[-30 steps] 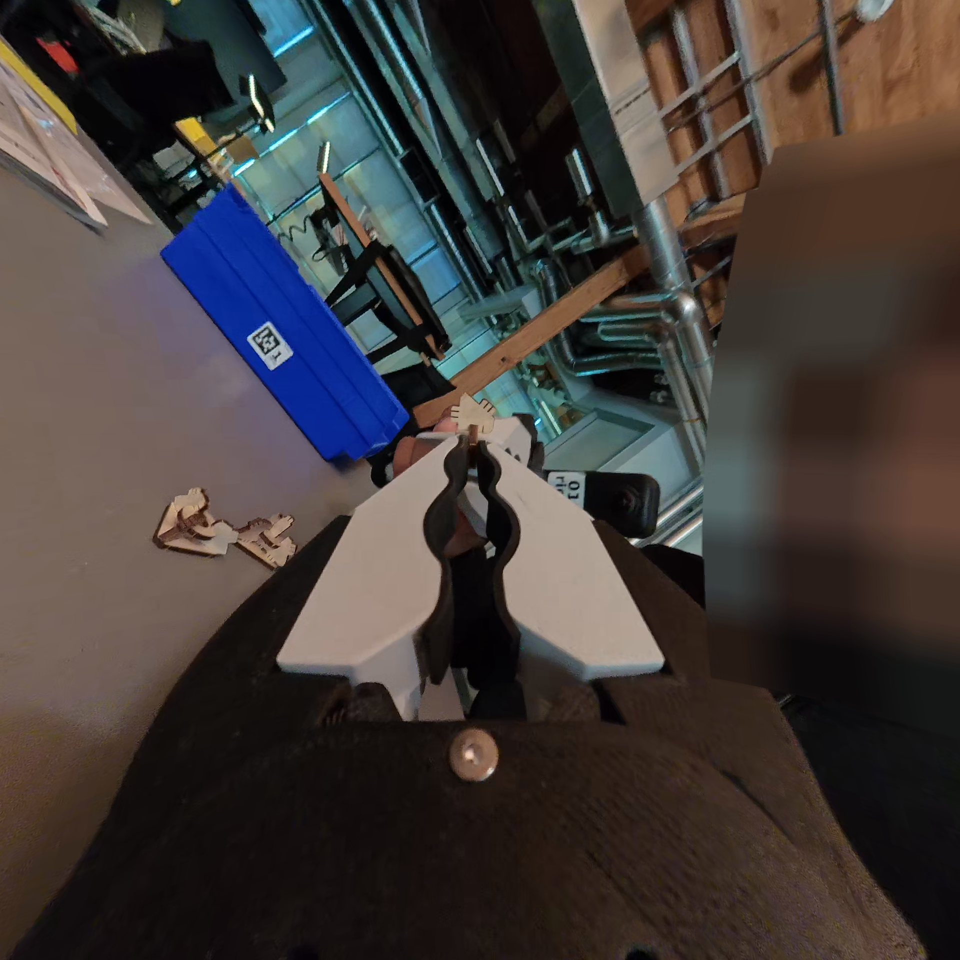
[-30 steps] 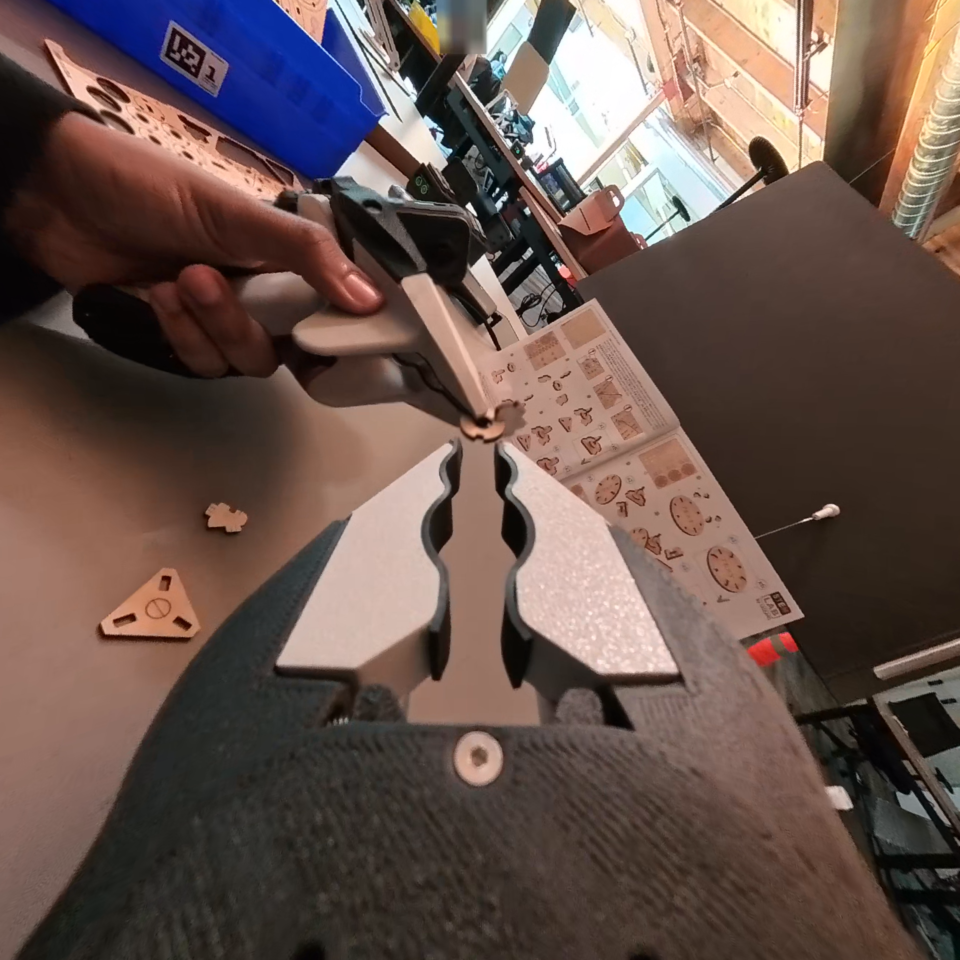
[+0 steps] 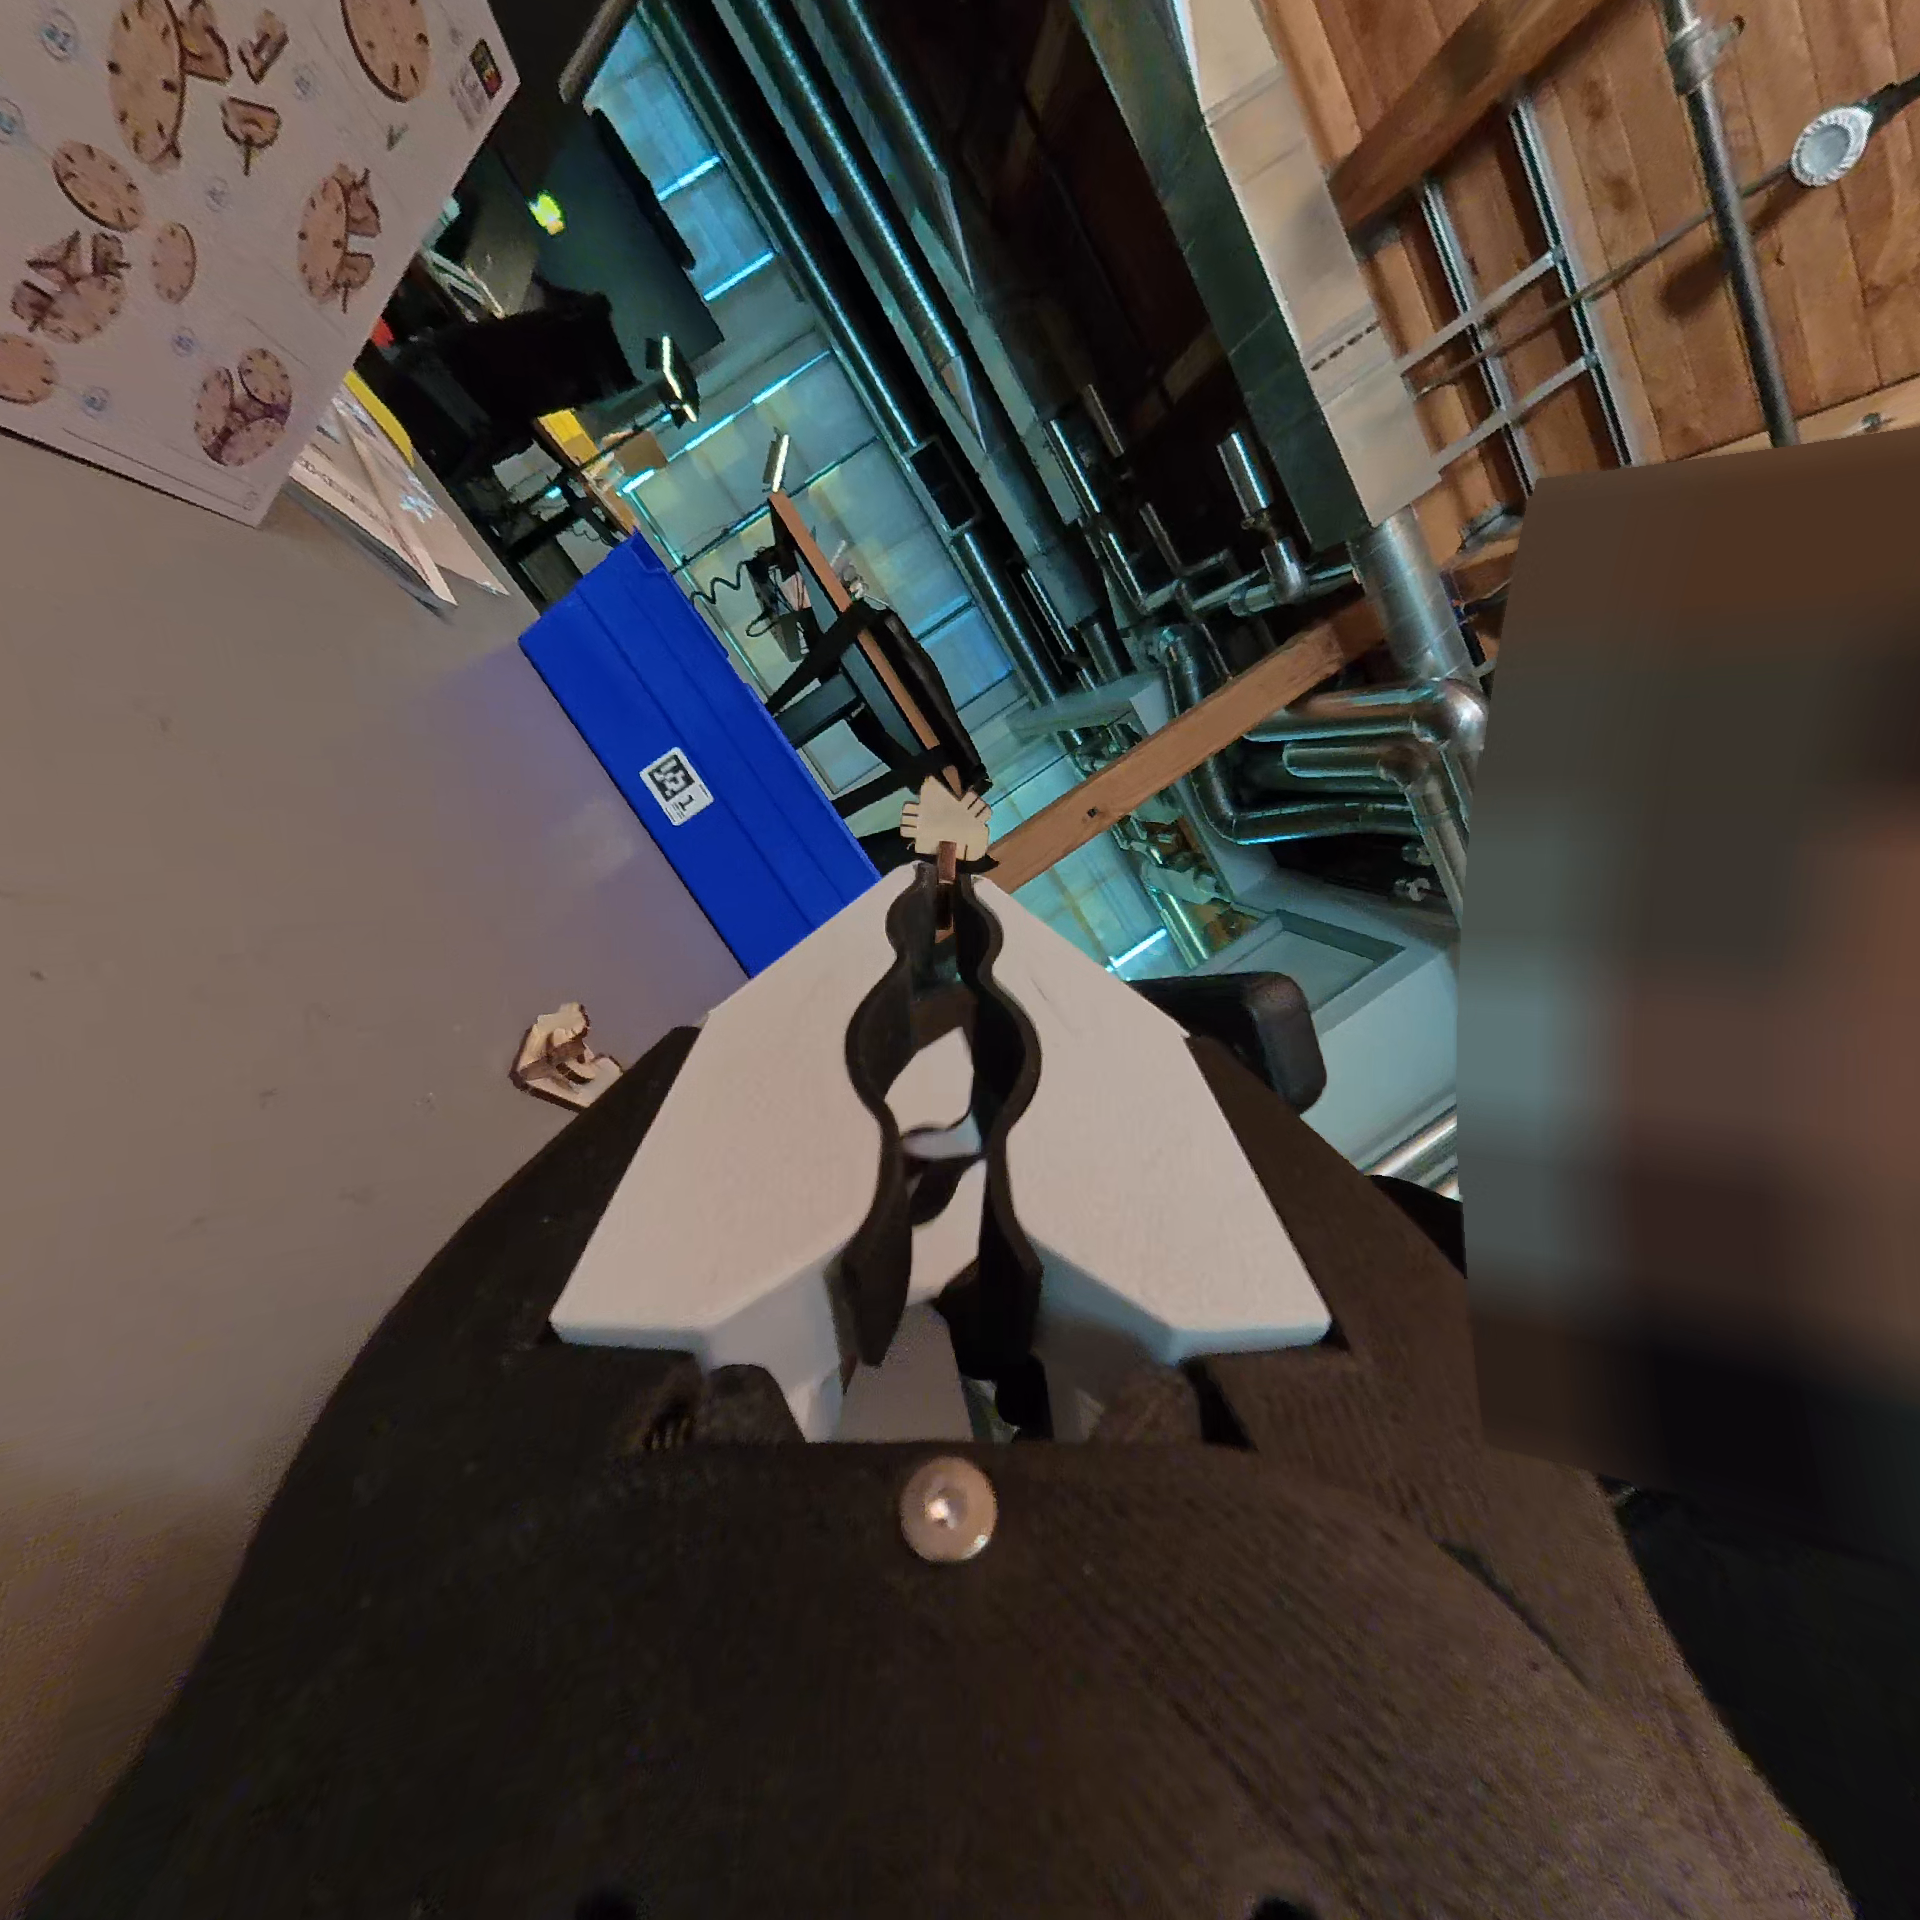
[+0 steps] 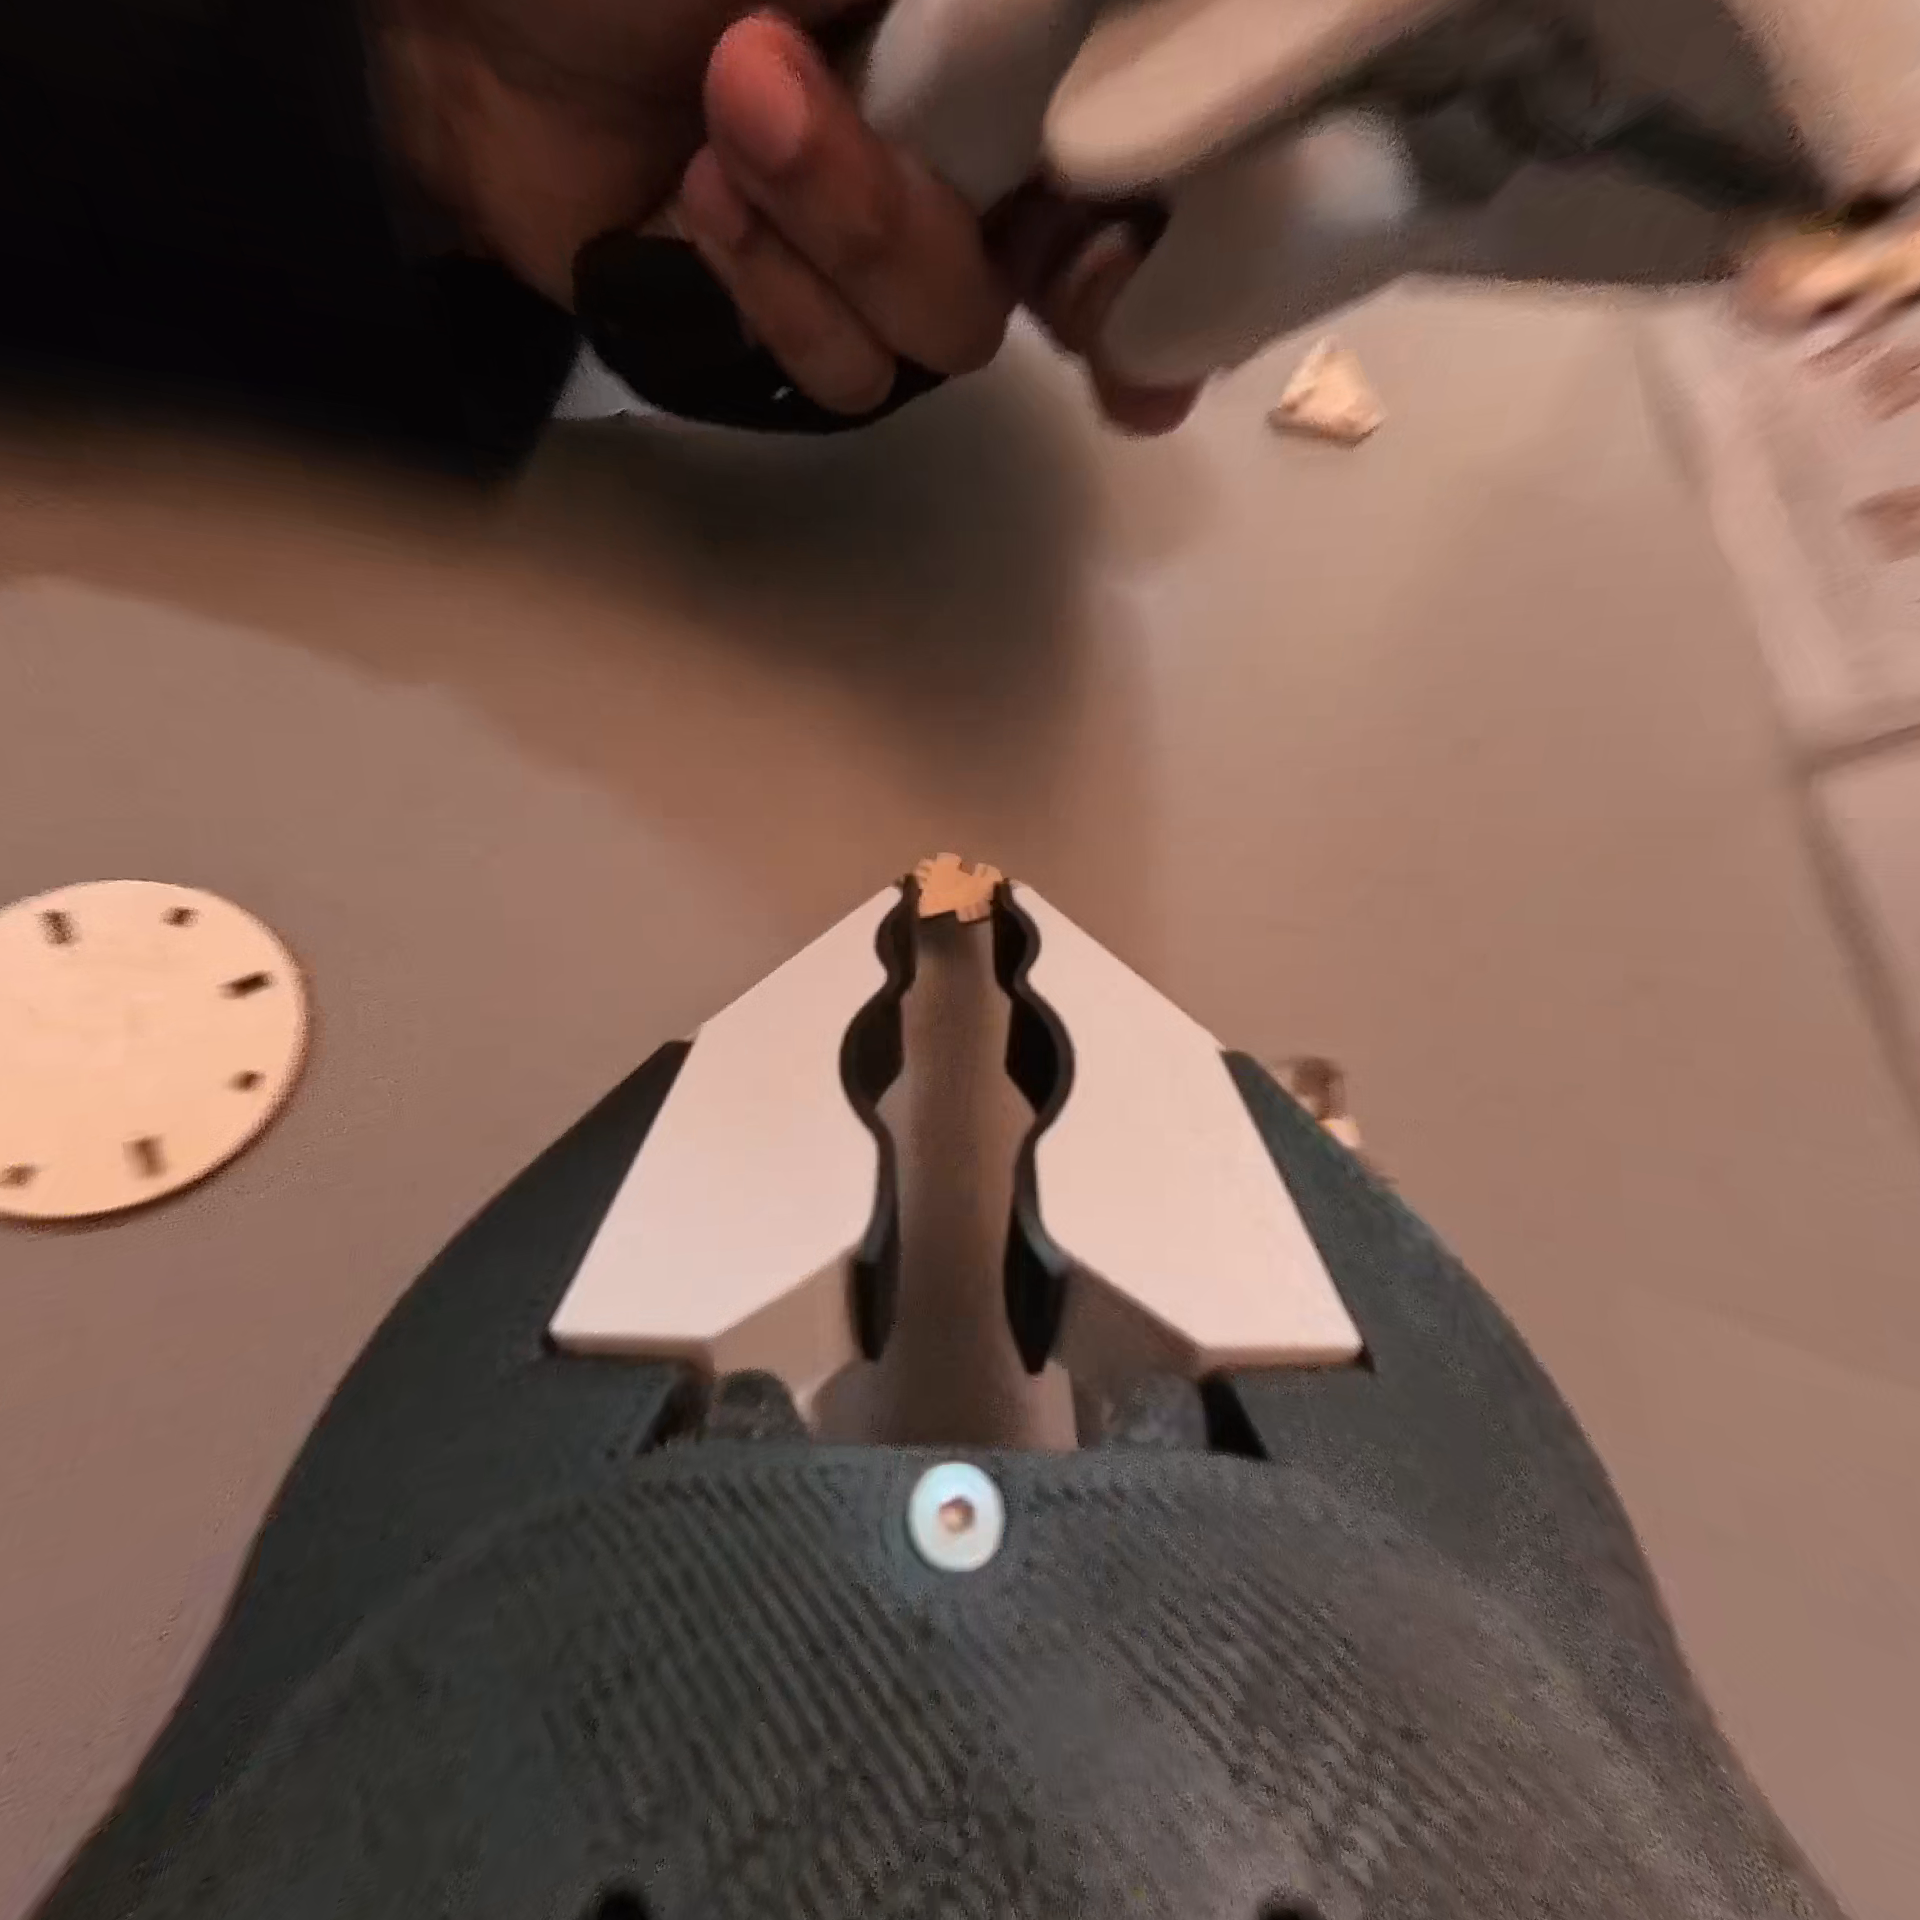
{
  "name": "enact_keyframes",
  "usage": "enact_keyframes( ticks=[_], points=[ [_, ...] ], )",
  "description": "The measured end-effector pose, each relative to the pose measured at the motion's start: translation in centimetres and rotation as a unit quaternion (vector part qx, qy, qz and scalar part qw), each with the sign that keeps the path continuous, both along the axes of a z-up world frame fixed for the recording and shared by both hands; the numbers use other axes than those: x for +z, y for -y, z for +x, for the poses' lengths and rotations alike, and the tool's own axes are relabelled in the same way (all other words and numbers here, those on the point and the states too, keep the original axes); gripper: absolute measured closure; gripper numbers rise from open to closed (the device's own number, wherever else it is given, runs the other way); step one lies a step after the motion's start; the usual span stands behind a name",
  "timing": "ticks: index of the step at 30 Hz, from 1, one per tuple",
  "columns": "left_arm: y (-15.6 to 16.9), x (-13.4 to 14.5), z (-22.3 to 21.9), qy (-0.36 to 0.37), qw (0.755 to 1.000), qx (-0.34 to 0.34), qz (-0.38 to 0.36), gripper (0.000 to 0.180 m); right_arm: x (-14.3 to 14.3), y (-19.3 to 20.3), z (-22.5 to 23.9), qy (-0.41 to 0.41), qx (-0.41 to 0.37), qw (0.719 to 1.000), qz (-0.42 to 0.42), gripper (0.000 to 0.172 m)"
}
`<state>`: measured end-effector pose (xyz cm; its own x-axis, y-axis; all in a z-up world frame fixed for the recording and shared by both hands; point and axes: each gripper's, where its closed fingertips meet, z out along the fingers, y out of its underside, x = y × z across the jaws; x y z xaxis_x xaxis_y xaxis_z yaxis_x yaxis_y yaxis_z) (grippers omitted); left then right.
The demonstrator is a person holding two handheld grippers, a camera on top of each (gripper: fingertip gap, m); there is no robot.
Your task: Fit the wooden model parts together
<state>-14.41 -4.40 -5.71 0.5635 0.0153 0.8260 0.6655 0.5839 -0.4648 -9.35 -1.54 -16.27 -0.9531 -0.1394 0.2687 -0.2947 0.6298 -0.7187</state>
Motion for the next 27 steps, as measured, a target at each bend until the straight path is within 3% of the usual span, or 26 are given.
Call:
enact_keyframes(
  ticks=[3, 6, 11, 13, 22, 27],
  points=[
    [-0.9, -0.2, 0.4, 0.014, 0.999, -0.032, 0.012, 0.178, 4.8, -0.7, -3.2, -0.189, -0.035, 0.978, -0.076, 0.160],
    [-2.1, -0.7, 0.8, 0.034, 0.997, -0.064, 0.018, 0.178, 8.0, -2.2, -5.2, -0.382, -0.052, 0.919, -0.081, 0.160],
    [-3.3, -1.8, 0.8, 0.063, 0.995, -0.071, 0.005, 0.177, 7.6, -1.7, -4.3, -0.613, 0.009, 0.789, -0.025, 0.160],
    [-3.2, -1.8, 0.6, 0.072, 0.995, -0.062, 0.022, 0.178, 7.2, -1.4, -3.9, -0.654, 0.022, 0.756, -0.009, 0.160],
    [-3.4, -2.3, 0.1, 0.083, 0.995, 0.017, 0.056, 0.178, 7.1, -1.4, -4.7, -0.669, 0.002, 0.743, 0.011, 0.160],
    [-3.0, -2.4, 0.1, 0.074, 0.995, 0.056, 0.025, 0.179, 7.0, -1.1, -4.6, -0.667, -0.002, 0.745, 0.003, 0.160]
  ],
)
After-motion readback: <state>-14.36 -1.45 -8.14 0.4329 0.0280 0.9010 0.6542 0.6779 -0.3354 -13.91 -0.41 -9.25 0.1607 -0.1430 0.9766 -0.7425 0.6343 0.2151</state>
